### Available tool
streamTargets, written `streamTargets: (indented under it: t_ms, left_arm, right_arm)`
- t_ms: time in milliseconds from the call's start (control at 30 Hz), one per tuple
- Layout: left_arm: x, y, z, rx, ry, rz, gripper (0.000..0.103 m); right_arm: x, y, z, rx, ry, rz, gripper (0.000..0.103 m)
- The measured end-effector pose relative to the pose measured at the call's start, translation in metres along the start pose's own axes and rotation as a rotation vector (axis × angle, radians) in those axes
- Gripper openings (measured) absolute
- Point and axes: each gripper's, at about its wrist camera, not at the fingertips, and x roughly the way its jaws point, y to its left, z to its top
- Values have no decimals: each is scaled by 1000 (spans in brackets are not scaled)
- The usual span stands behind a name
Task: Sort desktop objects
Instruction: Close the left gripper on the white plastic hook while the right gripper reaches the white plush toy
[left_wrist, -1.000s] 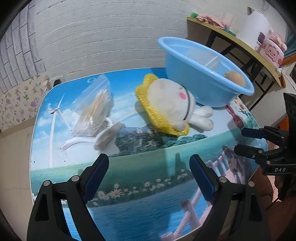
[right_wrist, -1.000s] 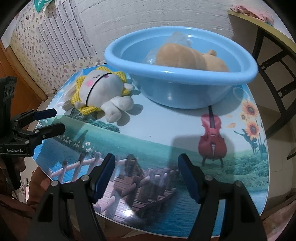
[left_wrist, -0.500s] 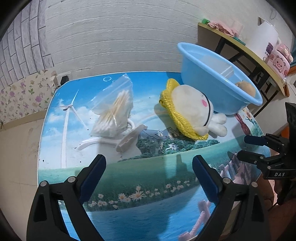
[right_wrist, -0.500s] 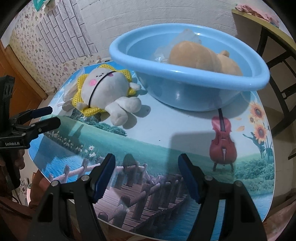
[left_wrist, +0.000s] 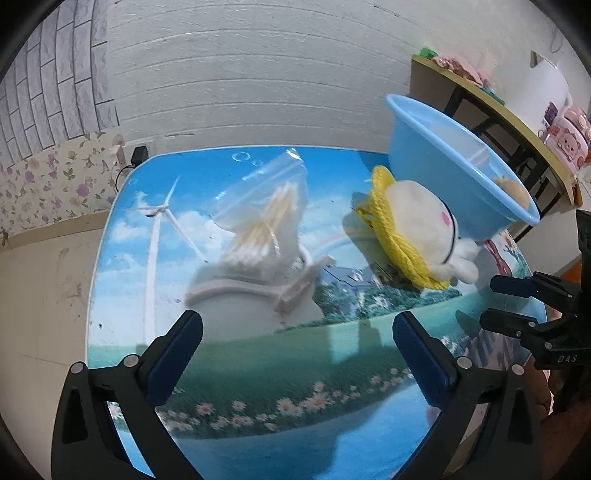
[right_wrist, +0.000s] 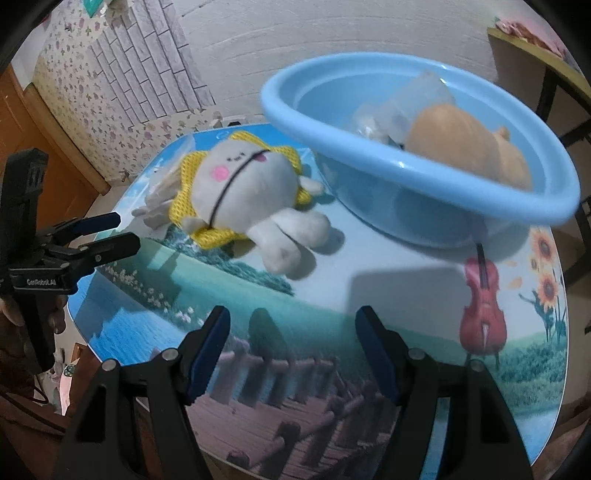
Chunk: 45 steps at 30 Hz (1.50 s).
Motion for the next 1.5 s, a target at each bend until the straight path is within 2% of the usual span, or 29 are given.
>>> streamTargets:
  t_ms: [33, 133, 167, 500, 800, 833, 900, 933, 967, 1033, 1100, 1167, 1233, 1500]
  left_arm:
    - [0, 2, 1, -2, -2, 2, 103]
    - [0, 9, 5, -2, -15, 8, 103]
    - [-1, 12, 6, -2, -19, 9, 103]
    - [2, 34, 20, 23, -50, -9, 103]
    - [26, 19, 31, 93, -33, -37, 103]
    - [29, 17, 30, 97, -27, -44, 100]
    - [34, 15, 29, 110, -3, -50, 83]
    - [36, 13, 29, 116, 3, -43, 66]
    - [35, 12, 28, 132, -8, -22, 56]
    - [34, 10, 28, 139, -6, -36, 45]
    - [33, 10, 28, 141, 0, -56, 40]
    - [30, 8, 27, 152, -1, -78, 25]
    - [29, 4, 23, 165, 7, -91, 21]
    - [19, -12, 1, 180, 33, -157, 18]
  right_arm:
    - [-1, 1, 1, -6, -7, 1, 72]
    - [1, 7, 4, -25, -21, 8, 89]
    - [1, 9, 5, -32, -23, 7, 92]
    - [3, 20, 15, -64, -77, 21, 97]
    - [8, 22, 12, -79, -40, 17, 97]
    - [8, 21, 13, -79, -39, 16, 97]
    - [7, 21, 13, -78, -38, 12, 97]
    - [7, 20, 13, -76, -36, 11, 97]
    - [7, 20, 13, -73, -34, 10, 97]
    - [10, 21, 15, -66, -25, 10, 97]
    - [12, 20, 15, -60, -18, 11, 97]
    - [11, 20, 14, -58, -17, 11, 98]
    - [9, 20, 14, -59, -23, 11, 98]
    - [13, 18, 14, -41, -41, -7, 97]
